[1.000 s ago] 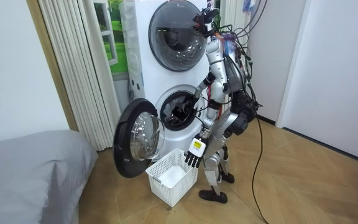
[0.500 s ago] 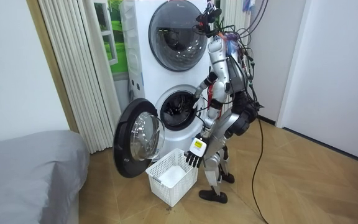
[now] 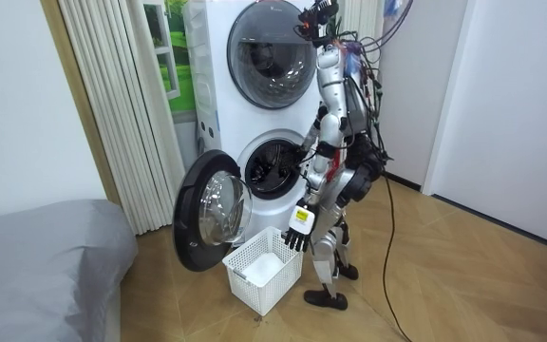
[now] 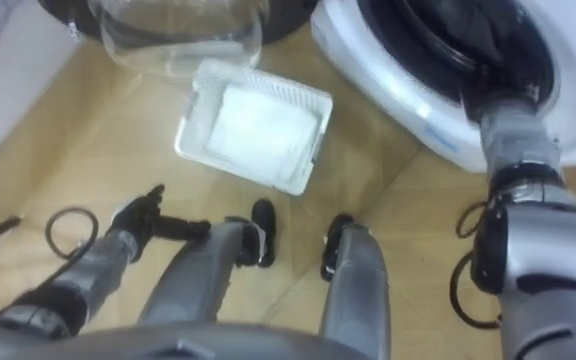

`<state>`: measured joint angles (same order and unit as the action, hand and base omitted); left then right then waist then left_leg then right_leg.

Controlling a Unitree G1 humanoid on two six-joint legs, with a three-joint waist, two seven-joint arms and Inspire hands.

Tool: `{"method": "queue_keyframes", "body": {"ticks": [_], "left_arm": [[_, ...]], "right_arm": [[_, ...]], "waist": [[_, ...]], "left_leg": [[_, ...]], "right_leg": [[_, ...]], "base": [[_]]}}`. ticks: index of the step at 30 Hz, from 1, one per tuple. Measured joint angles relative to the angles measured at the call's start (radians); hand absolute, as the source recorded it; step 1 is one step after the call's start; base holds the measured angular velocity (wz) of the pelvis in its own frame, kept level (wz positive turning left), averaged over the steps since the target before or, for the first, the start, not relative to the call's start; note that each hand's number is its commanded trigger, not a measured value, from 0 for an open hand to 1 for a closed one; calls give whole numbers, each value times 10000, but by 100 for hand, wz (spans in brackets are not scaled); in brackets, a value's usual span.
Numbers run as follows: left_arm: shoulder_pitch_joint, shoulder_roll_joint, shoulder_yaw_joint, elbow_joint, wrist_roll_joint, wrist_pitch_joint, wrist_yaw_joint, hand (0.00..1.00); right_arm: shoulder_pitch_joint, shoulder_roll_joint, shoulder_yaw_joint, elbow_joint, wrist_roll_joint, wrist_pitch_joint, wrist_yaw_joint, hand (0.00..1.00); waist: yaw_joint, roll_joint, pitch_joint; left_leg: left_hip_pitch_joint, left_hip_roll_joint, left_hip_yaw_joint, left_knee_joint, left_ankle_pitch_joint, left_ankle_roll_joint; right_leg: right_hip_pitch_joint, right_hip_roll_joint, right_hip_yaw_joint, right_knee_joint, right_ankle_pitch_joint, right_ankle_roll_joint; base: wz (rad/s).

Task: Put towel into washing machine

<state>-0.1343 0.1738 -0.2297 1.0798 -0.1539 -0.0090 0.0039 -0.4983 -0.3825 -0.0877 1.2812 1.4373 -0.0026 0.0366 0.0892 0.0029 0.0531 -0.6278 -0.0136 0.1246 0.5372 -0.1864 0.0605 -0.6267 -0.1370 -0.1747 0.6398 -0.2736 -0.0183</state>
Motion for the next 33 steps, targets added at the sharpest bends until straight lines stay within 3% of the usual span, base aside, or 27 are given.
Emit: {"method": "queue_keyframes", "body": {"ticks": [4, 7, 12, 14, 19, 24, 30, 33], "left_arm": [[43, 46, -11, 354, -163, -208, -119, 0], [161, 52, 91, 733, -159, -465, -164, 0], [526, 155, 691, 1224, -182, -671, -148, 0], [1016, 289, 705, 1210, -170, -665, -138, 0], [1945, 373, 1444, 1319, -96, -656, -141, 0], [2491, 364, 2010, 1293, 1, -623, -153, 0], [2485, 189, 2106, 1166, 29, -420, -136, 0], [2403, 109, 2295, 1163, 253, -157, -128, 0]], "right_arm": [[1193, 238, 739, 138, -833, -16, 156, 0], [2130, 720, 991, 152, -2248, -146, 286, 0], [3036, 1293, 1662, 199, -6431, -178, 357, 0], [3499, 1313, 2245, 118, -7790, -201, 412, 0], [4270, 1483, 2352, 102, -10178, -208, 498, 0], [4816, 1702, 2327, 131, -11264, -185, 772, 0], [5015, 1844, 2328, 66, -12079, -166, 1097, 0], [5033, 1847, 2320, 115, -12124, 78, 1183, 0]], "waist": [[-47, 3, -21], [-63, 5, -30], [-84, 78, -161], [-57, 118, -352], [-87, 79, -402], [-185, -175, -505], [-323, -257, -467], [-310, -261, -460]], "left_leg": [[353, 5, -36, -301, 15, -23], [876, 39, -31, -469, 13, -24], [1780, 217, -112, -1063, -77, -162], [2274, 235, -138, -1352, -98, -197], [3564, 167, -166, -2059, -92, -248], [4382, 154, -204, -2361, -82, -308], [5287, 154, -232, -2704, -141, -398], [5693, 152, -227, -2921, -162, -434]], "right_leg": [[493, 26, -197, -486, 43, 19], [1217, 162, -278, -1046, 86, 48], [2277, 509, -332, -2035, 345, 56], [2882, 568, -471, -2486, 413, 73], [4180, 619, -527, -3177, 440, 123], [5197, 709, -627, -3754, 472, 151], [6176, 790, -744, -4316, 496, 168], [6557, 846, -712, -4559, 508, 176]], "base": [[3], [2], [-4], [5], [1], [9], [5], [-2]]}}
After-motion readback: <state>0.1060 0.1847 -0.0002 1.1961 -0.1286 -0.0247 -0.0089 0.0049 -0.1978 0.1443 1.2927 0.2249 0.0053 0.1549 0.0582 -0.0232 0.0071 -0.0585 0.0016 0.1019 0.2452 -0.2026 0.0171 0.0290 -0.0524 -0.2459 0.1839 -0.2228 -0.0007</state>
